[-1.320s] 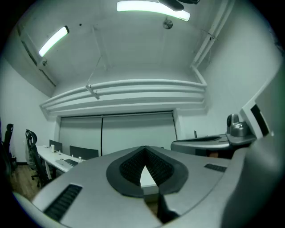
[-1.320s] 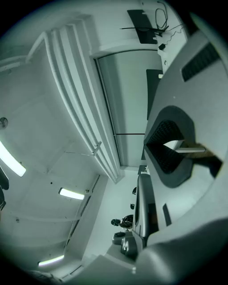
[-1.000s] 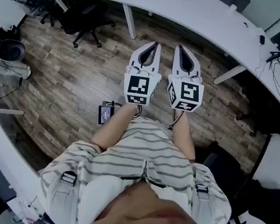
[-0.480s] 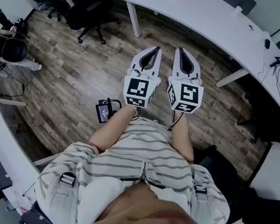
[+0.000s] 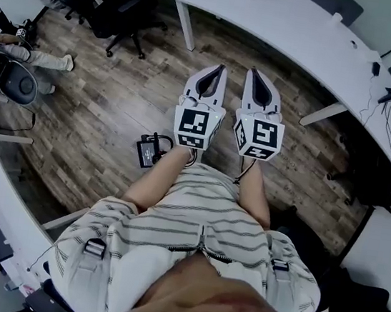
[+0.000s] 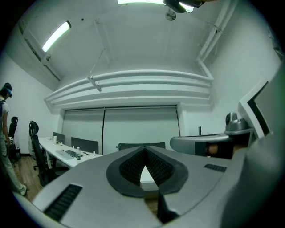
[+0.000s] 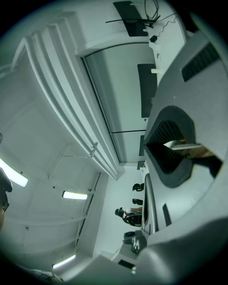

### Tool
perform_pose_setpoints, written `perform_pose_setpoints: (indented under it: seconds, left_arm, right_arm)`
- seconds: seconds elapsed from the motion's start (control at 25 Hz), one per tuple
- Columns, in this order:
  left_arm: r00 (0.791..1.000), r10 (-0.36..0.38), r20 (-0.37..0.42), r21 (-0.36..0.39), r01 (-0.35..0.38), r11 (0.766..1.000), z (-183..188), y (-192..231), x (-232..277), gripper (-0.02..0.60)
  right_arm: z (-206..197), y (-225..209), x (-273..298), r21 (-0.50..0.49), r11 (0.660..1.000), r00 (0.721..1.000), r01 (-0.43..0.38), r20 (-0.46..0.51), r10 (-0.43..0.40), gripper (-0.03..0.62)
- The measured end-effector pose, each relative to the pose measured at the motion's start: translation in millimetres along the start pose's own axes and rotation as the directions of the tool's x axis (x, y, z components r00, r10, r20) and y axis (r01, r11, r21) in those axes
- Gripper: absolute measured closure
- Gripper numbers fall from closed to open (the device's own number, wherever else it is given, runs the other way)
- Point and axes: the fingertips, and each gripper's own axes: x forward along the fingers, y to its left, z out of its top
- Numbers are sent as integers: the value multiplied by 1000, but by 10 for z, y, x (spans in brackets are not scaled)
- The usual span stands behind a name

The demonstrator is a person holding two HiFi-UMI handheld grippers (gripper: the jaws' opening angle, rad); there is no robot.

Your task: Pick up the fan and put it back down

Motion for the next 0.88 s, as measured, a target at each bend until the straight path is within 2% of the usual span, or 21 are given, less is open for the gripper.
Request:
perform_pose_setpoints:
  seconds: [0.28, 0.52, 0.88]
  left_arm:
    - [1000, 0, 0, -33, 0, 999, -95, 269, 621, 574]
    - [1000, -5, 1, -51, 5, 999, -171, 667, 1264, 574]
    - [1000, -28, 13, -28, 28, 999, 6, 1281, 2327, 574]
  right_arm:
    - [-97, -229, 532, -24, 1000, 1000, 7, -15, -8, 582]
    - [-203, -438, 1237, -26, 999, 999, 18, -26, -19, 582]
    - [-18, -757, 2408, -33, 999, 999, 40, -19, -41, 582]
